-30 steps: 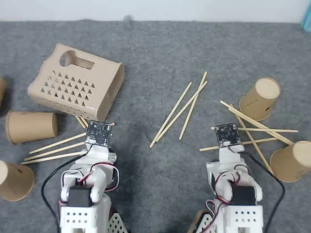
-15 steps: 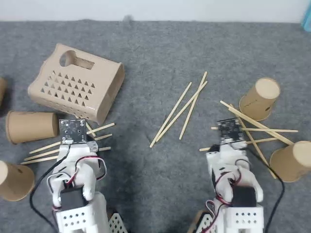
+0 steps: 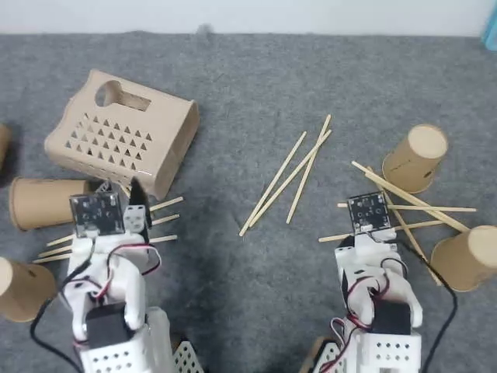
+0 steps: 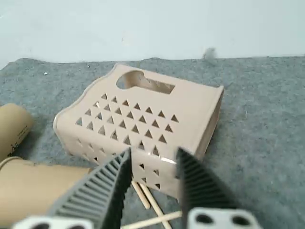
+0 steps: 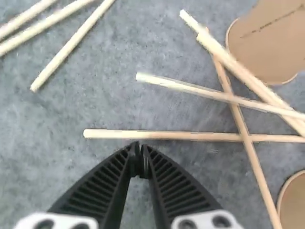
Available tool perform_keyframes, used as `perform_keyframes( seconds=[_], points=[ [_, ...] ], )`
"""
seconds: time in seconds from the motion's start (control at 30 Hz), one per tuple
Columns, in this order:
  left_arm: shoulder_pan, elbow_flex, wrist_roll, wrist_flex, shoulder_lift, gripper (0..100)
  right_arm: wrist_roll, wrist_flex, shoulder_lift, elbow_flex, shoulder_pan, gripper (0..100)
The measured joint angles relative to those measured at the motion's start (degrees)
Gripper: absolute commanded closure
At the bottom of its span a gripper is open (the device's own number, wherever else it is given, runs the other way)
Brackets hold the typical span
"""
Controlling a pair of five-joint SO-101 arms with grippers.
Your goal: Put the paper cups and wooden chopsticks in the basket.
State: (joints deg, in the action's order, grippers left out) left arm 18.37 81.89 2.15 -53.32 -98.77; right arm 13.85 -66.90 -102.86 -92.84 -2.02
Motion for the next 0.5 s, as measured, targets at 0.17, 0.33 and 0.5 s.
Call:
perform_keyframes(
  seconds=[0.17,0.33,0.5],
  points=[
    [0.0,-8.18,-0.35,5.45,15.65,84,0.0,0.0,0.0,0.0,0.0,99.2],
    [-0.53,-22.68,-2.2,6.33,38.95,84,0.0,0.0,0.0,0.0,-0.09,99.2],
    [-5.27,-33.76,-2.29,7.21,59.16,80,0.0,0.0,0.0,0.0,-0.09,99.2]
  ],
)
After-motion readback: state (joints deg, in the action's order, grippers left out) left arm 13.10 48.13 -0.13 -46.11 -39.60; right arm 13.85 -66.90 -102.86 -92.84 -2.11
